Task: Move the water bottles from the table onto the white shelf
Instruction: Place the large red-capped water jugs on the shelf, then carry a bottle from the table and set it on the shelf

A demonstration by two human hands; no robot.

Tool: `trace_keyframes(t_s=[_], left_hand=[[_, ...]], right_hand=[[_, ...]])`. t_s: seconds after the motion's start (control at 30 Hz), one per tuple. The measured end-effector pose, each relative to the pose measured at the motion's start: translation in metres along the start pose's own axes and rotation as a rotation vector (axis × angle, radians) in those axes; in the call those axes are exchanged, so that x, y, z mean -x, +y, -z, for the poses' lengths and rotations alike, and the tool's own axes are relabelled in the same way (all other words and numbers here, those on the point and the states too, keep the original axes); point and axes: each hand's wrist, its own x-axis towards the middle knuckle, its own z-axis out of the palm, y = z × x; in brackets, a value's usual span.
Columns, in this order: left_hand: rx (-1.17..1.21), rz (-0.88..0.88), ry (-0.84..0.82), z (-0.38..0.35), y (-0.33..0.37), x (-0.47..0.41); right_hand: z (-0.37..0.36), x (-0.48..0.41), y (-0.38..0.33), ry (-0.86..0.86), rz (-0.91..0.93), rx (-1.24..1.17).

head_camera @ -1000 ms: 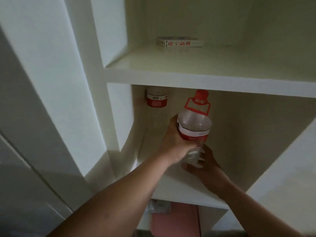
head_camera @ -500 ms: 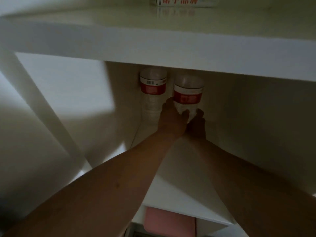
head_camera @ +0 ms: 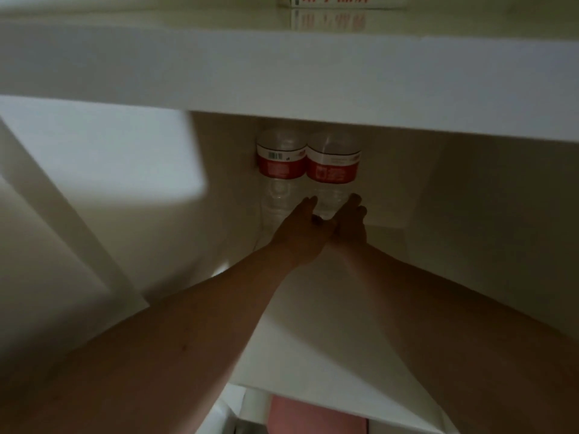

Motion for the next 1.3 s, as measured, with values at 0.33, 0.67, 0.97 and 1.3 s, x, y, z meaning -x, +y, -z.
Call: trace_keyframes(t_s=[0.33,0.67,0.97,1.3], left_hand=[[0.028,-0.043,0.147,0.011,-0.001,0.044],[0.115,-0.247,0.159,0.008,0.036,0.112],[0.112,-0.316,-0.188,-0.034,0.052,0.197],[-0.064,-0.555,-0.664,-0.23,0.108,0.266]], right_hand=[[0.018,0.063,0.006,0.045,0.001,0.052],[0.095,0.17,-0.02,0.037,0.093,0.251],[0.18,0.286,0.037,-0.026,-0.028,0.024],[0.292,0.405,0.222,0.224,-0.267,-0.105]])
